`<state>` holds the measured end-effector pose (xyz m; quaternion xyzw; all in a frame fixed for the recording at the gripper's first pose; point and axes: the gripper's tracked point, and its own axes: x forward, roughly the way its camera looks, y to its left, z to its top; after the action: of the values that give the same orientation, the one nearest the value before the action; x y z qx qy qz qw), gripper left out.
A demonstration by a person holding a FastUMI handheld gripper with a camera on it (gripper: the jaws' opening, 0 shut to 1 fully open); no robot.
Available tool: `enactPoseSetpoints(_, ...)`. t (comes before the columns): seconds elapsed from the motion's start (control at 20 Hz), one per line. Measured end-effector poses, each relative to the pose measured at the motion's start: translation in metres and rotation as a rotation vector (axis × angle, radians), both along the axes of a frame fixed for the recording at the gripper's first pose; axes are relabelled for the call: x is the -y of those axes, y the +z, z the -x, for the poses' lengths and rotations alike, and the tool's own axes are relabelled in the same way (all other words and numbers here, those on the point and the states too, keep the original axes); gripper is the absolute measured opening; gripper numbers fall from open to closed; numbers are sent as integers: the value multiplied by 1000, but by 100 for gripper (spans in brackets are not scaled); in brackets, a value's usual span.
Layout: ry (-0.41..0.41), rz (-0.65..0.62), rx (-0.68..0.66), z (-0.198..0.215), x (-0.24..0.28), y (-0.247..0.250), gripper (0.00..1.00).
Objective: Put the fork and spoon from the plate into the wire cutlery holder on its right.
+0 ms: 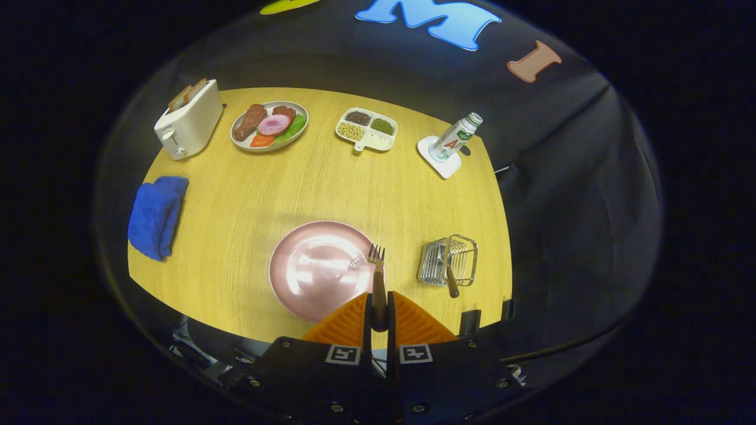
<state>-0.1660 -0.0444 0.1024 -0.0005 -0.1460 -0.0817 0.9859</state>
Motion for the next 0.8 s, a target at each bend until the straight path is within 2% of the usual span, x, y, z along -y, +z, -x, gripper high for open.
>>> enactPoseSetpoints(0.3,-47,-92,42,25,48,7,10)
enactPoseSetpoints(0.8,-64,-195,16,15,110,0,10)
